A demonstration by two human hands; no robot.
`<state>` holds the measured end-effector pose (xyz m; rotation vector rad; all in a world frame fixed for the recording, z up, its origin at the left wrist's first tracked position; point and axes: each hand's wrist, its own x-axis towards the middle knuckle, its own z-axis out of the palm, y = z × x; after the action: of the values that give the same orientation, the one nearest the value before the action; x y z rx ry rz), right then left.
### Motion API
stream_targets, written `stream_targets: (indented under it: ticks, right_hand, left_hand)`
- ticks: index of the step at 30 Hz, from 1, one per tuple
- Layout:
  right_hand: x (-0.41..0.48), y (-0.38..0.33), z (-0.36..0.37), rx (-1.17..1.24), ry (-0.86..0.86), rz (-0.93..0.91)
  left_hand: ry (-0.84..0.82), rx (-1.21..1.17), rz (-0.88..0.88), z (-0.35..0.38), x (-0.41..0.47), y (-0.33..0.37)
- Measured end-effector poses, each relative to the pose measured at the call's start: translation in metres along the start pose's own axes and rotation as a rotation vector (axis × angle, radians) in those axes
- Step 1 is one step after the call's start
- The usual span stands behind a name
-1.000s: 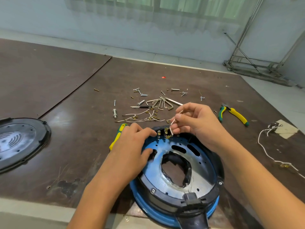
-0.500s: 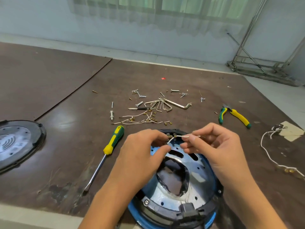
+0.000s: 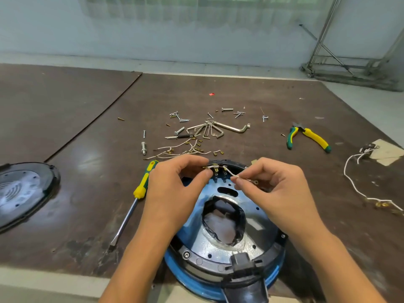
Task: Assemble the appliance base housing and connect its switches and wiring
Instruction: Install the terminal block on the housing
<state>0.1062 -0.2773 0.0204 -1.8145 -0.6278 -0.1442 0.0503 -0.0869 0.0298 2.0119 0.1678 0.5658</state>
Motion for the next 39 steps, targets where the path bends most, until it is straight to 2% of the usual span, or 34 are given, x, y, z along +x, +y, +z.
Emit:
stream_targets:
  ticks: [5, 8, 11, 14, 18, 20, 24, 31, 35, 39]
  right_hand:
    - [-0.001, -0.001, 0.002, -0.076, -0.100, 0.014]
    - [-0.002, -0.002, 0.002, -0.109, -0.154, -0.006]
    - [-0.002, -0.005, 0.001, -0.111, -0.258, -0.016]
    - [-0.001, -0.008, -0.001, -0.106, -0.372, -0.051]
    - [0.007, 0.000, -0.003, -0.049, -0.186, -0.053]
    - [0.012, 0.004, -0.002, -0.102, -0.148, -0.053]
    - [0.020, 0.001, 0.005, -0.194, -0.254, -0.108]
    - [0.031, -0.003, 0.019, -0.293, -0.336, -0.301]
    - [0.033, 0.000, 0.016, -0.267, -0.375, -0.282]
    - [0.033, 0.002, 0.016, -0.226, -0.319, -0.237]
  left_hand:
    - [0.009, -0.033, -0.015, -0.004, 0.001, 0.001]
    - [-0.096, -0.121, -0.085, -0.005, 0.006, 0.004]
    - [-0.219, -0.337, -0.210, 0.000, 0.011, 0.012]
    - [-0.254, -0.286, -0.163, 0.003, 0.019, 0.013]
    - [-0.288, -0.175, -0.140, 0.001, 0.022, 0.010]
    - [-0.310, -0.137, -0.125, -0.001, 0.023, 0.009]
    - [-0.312, -0.138, -0.120, -0.011, 0.027, 0.006]
    - [-0.345, -0.144, -0.128, -0.016, 0.032, -0.007]
    - [-0.366, -0.180, -0.098, -0.018, 0.032, -0.012]
    - [-0.339, -0.195, -0.070, -0.015, 0.031, -0.014]
